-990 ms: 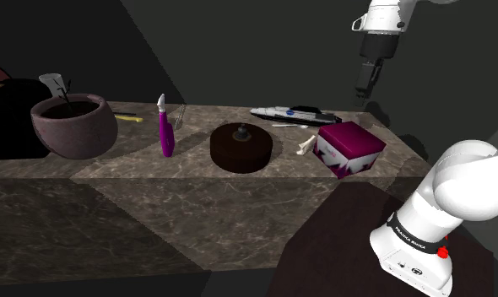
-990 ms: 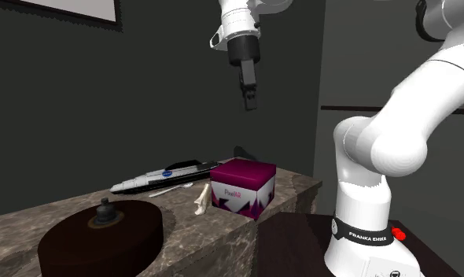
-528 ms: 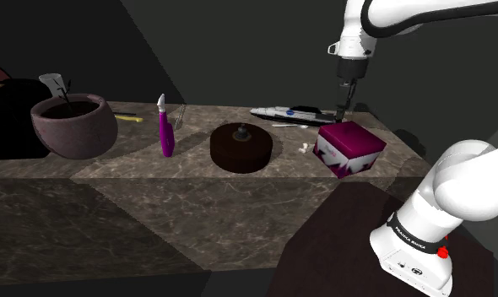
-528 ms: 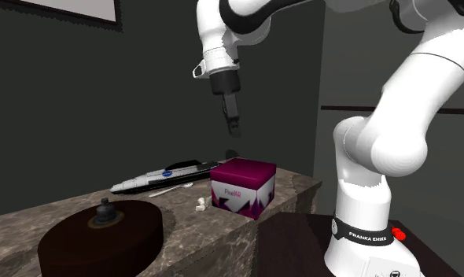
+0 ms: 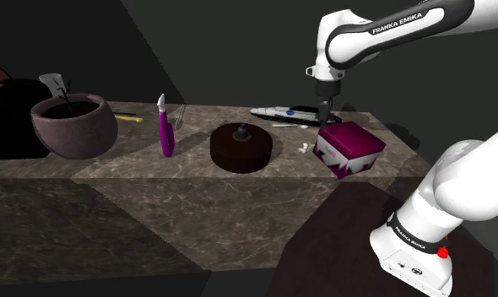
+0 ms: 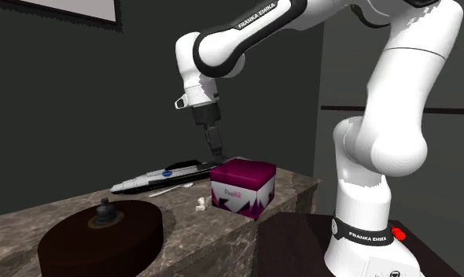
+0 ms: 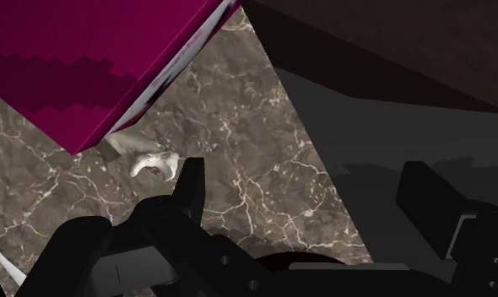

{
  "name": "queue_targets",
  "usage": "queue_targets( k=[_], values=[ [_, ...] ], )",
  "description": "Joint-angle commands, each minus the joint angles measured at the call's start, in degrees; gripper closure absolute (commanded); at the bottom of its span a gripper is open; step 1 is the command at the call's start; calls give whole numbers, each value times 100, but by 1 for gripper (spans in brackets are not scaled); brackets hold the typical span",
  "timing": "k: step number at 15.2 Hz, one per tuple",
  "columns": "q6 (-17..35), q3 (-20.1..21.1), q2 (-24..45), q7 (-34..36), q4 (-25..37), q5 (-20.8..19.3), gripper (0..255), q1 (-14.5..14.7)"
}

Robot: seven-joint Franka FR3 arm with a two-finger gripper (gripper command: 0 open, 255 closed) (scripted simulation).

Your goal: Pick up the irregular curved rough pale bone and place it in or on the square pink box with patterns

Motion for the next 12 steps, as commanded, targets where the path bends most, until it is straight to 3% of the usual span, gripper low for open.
queue_targets(
  k=[1,12],
  values=[
    [345,-50,452,-176,71,-89,0,2],
    [1644,-163,2973,-984,1114,-469,0,-59]
  ],
)
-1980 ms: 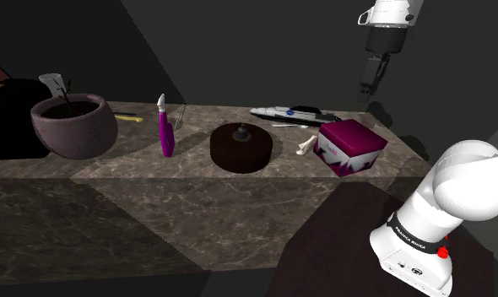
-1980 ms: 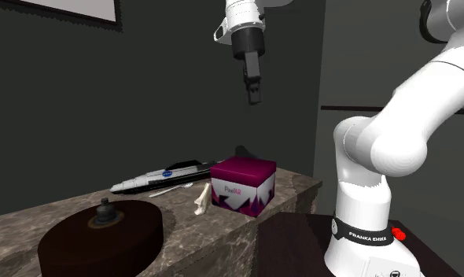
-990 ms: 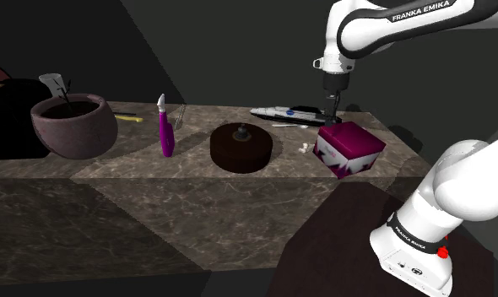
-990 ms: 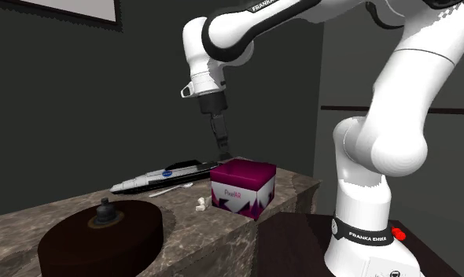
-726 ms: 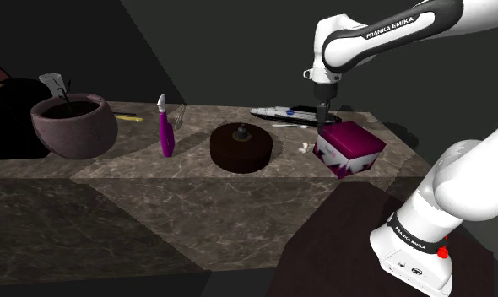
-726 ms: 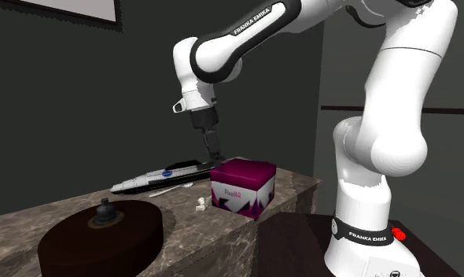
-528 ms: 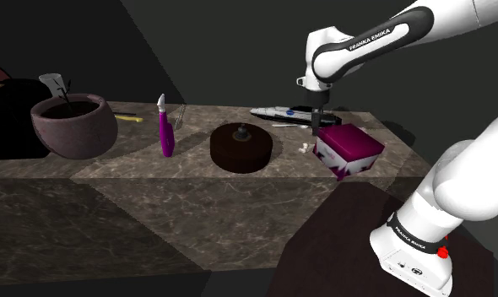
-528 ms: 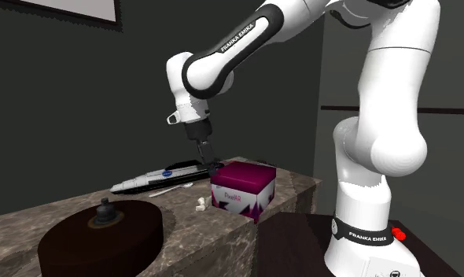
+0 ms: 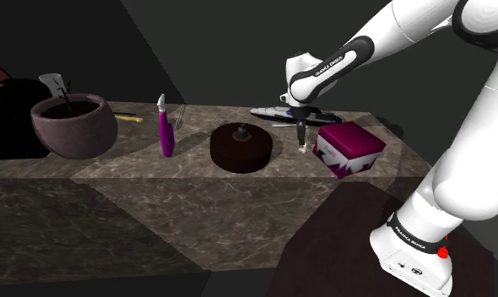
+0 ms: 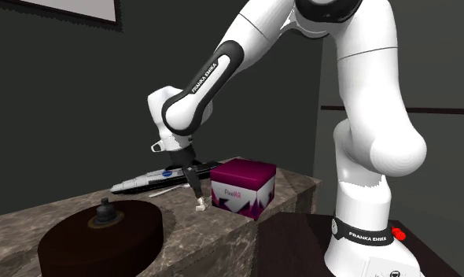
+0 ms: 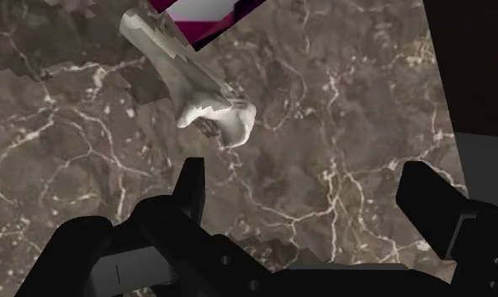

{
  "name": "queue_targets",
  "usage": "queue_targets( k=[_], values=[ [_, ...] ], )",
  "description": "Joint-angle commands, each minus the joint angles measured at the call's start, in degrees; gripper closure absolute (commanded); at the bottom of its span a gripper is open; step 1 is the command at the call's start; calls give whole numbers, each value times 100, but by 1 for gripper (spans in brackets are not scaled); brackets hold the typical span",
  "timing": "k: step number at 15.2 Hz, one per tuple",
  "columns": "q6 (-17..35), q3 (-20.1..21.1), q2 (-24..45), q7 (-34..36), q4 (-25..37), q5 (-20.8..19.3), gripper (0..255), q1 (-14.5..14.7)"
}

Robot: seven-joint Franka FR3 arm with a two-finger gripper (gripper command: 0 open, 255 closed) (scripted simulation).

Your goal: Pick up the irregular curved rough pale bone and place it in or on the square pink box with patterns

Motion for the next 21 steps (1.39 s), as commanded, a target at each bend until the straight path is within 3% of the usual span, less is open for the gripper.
queue_targets(
  k=[1,9,17,18,21],
  values=[
    [201,-4,484,-135,260,-67,0,-23],
    [790,-43,867,-125,58,-128,0,-90],
    [790,-43,867,-125,58,-128,0,-90],
    [790,-42,867,-125,58,-128,255,-90],
    [790,-42,866,-124,56,-128,255,-89]
  ],
)
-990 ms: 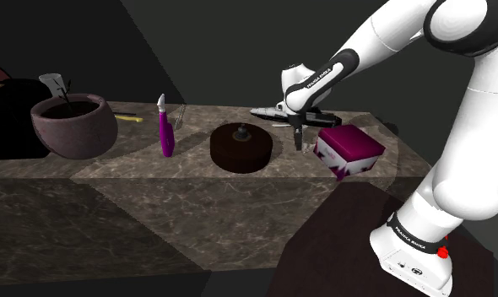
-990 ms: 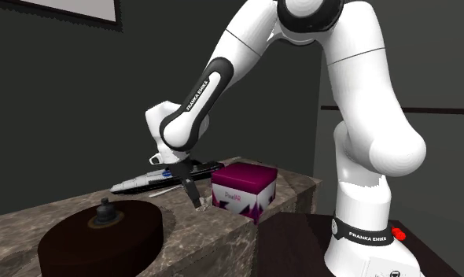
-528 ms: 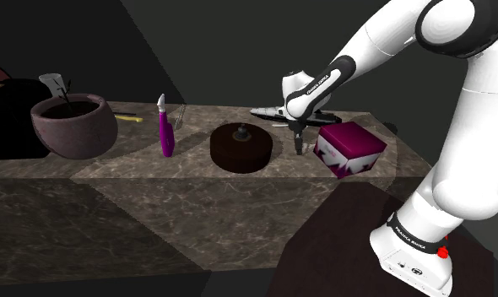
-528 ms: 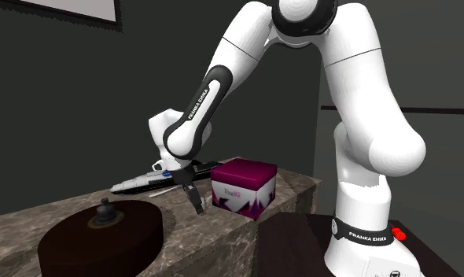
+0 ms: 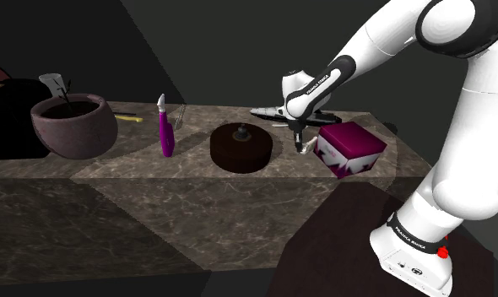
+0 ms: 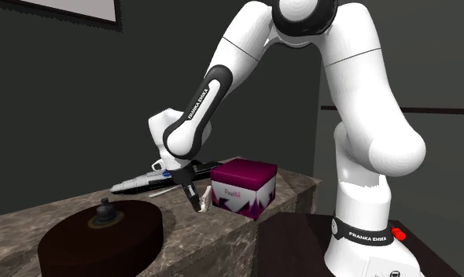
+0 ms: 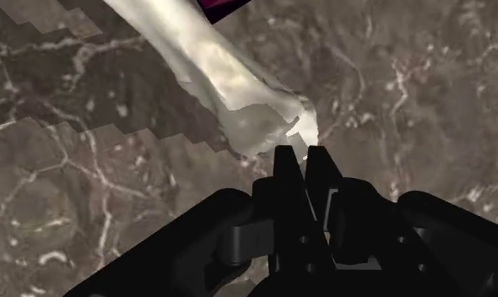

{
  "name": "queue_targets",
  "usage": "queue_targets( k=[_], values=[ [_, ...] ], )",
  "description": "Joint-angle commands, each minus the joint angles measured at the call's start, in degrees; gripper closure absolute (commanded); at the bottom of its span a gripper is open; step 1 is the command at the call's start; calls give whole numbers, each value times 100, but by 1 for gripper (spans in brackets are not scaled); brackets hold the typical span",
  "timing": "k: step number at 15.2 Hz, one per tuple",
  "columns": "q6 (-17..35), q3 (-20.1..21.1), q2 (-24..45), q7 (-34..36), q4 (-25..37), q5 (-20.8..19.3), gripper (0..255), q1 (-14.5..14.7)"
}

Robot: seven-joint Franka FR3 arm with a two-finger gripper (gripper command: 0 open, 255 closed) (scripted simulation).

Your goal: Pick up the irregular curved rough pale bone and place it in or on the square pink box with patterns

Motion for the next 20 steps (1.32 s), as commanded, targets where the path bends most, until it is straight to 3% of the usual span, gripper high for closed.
queue_targets(
  k=[1,6,7,9,10,11,12,13,14,15,20],
  values=[
    [-5,-3,11,0,-9,0,255,-3],
    [-7,0,6,0,4,2,255,0],
    [-7,0,6,0,4,2,0,0],
    [68,319,-348,-3155,-222,-69,0,-602],
    [35,196,-210,-1114,-129,-42,0,-348],
    [40,119,-209,-1132,-131,-16,0,-271],
    [706,141,-500,-2064,-514,805,0,-699],
    [1207,302,-684,-3277,-799,1931,0,-1234],
    [1451,545,-755,-4749,-946,3341,0,-1824],
    [1453,702,-748,-5551,-963,4107,0,-2166],
    [1782,824,-380,-5731,-928,4365,0,-2155]
  ],
)
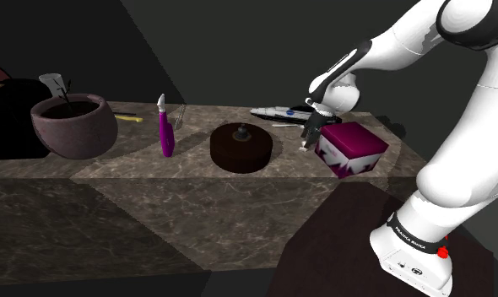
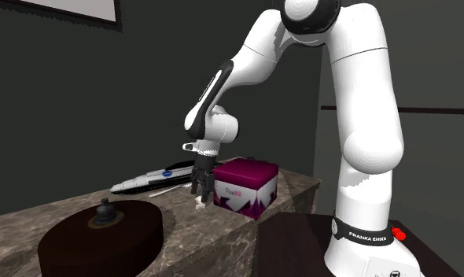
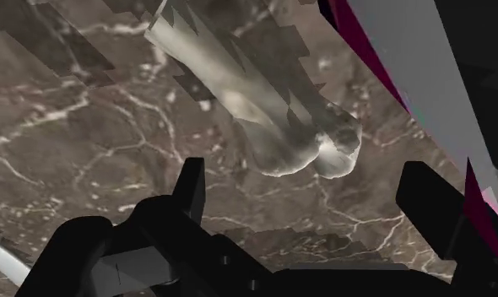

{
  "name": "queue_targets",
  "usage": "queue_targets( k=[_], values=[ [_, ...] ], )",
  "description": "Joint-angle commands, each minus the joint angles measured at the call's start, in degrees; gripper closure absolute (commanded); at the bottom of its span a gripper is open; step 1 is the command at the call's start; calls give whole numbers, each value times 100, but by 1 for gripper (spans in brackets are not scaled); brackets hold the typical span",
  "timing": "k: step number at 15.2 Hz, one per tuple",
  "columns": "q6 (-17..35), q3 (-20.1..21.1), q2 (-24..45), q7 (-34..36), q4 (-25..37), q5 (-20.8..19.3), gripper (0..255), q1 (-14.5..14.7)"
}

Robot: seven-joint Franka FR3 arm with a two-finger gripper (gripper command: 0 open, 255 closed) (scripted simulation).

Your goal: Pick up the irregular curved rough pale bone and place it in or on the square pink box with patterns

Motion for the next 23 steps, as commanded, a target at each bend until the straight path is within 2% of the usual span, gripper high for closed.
queue_targets(
  k=[1,10,11,20,23],
  values=[
    [126,50,186,-108,-32,147,0,-16],
    [226,96,307,-167,-12,229,0,-20],
    [226,96,306,-165,-11,229,255,-19],
    [226,96,307,-167,-12,229,255,-20],
    [43,32,75,-2,-44,67,255,12]
  ],
)
